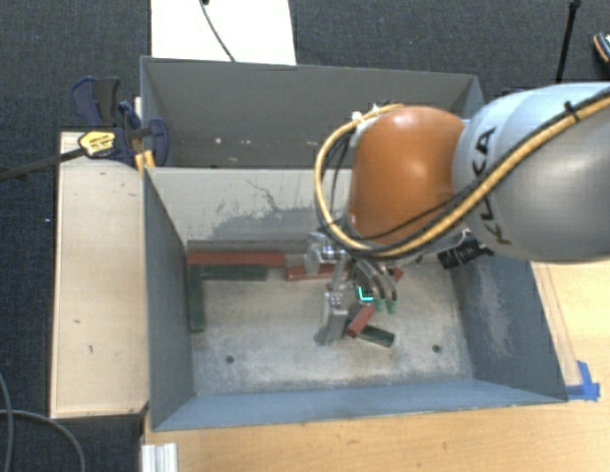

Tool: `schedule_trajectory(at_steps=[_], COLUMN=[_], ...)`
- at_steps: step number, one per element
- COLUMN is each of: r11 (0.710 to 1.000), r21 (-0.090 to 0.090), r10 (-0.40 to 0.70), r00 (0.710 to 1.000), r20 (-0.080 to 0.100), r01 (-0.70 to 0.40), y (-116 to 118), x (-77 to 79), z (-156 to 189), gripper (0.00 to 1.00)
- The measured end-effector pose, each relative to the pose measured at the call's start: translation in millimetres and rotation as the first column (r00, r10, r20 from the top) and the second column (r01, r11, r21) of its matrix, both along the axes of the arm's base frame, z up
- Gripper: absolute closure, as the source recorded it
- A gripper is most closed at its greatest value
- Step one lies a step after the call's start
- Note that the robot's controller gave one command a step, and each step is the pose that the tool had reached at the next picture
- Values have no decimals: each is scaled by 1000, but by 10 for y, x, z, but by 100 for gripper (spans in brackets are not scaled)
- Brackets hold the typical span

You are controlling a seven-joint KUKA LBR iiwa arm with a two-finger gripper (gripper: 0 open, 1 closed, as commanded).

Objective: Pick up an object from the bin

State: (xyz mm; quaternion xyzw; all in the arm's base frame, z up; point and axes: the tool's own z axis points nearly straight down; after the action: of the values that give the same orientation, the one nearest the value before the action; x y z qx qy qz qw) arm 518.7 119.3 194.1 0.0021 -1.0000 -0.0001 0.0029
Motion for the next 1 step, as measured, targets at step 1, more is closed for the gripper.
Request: schedule_trajectory(at_steps=[1], r11=[957], r21=[1], r10=[289], r00=[957], r20=[1], r01=[-289], y=[-586], x=[-150], z=[-1145], gripper=[0])
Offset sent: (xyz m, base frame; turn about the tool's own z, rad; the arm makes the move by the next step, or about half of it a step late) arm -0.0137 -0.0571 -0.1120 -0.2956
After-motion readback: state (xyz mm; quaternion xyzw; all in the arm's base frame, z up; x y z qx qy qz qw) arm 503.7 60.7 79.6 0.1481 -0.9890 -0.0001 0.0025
